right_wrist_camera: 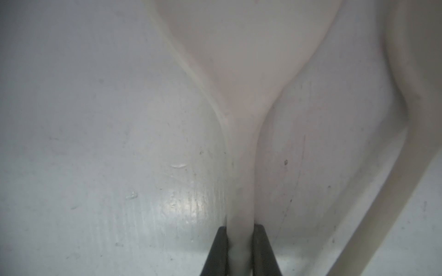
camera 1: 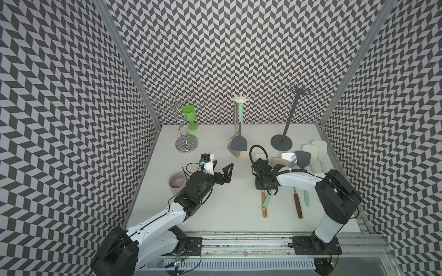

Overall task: Take the spatula off the kitchen utensil rack
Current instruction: Place the spatula at the center of the board, then adjust the spatula at the center of the board.

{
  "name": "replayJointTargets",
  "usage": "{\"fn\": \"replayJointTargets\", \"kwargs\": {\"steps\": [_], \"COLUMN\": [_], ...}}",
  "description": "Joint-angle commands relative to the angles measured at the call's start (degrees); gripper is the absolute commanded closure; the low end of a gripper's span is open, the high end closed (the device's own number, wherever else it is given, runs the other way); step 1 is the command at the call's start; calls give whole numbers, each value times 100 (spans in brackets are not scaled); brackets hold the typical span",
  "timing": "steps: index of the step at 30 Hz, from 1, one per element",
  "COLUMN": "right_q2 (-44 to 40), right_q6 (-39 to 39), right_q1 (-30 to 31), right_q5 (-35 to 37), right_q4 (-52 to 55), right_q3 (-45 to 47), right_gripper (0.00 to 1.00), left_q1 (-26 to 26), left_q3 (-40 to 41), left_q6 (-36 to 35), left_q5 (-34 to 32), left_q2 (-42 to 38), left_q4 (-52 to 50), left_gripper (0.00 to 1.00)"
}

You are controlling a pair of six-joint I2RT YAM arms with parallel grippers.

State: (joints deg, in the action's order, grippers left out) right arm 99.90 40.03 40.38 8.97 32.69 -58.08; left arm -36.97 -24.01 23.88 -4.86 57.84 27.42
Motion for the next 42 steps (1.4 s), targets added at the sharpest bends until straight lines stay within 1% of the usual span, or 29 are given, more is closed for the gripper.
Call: {"fn": "replayJointTargets", "kwargs": {"steps": [1,3,4,5,7,9,10,12,15,20,24,28,32,38,40,42], "right_q2": [91,50,32,20,-23,-130,-200,-414,-843,-1587,-1915,-1885,-1623,-1180,-1032,-942], "right_q6": [146,156,154,141,97,50,23,-25,-100,-195,-195,-266,-394,-479,-480,-446], "right_q1": [14,16,14,14,18,20,22,31,31,25,-131,-353,-364,-364,-364,-358], "right_q5": [-80,-90,-111,-140,-188,-199,-190,-160,-80,132,281,140,-128,-50,41,154], "right_q4": [-210,-229,-228,-230,-228,-215,-206,-155,-93,-51,-70,-231,-549,-584,-424,-242], "right_q3": [8,78,94,113,137,149,148,147,174,411,722,1124,1342,1305,1257,1256], "right_gripper": [92,85,84,78,72,61,60,50,43,34,33,32,33,35,37,42], "left_q1": [23,23,24,24,27,24,23,25,23,28,25,24,24,25,27,28], "left_q3": [72,77,79,80,78,87,82,88,98,116,138,129,125,116,117,117], "left_q6": [-63,-59,-59,-59,-59,-59,-59,-66,-75,-98,-103,-97,-101,-103,-98,-96], "left_q5": [-41,-42,-41,-33,-32,-41,-41,-41,-58,-102,-120,-129,-129,-138,-153,-164], "left_q2": [-103,-116,-123,-124,-119,-129,-124,-129,-138,-159,-125,-82,-61,-58,-72,-89], "left_q4": [87,80,79,80,88,86,84,88,100,113,143,150,156,144,132,123], "left_gripper": [0,0,0,0,0,0,0,0,0,0,0,0,0,0,0,0]}}
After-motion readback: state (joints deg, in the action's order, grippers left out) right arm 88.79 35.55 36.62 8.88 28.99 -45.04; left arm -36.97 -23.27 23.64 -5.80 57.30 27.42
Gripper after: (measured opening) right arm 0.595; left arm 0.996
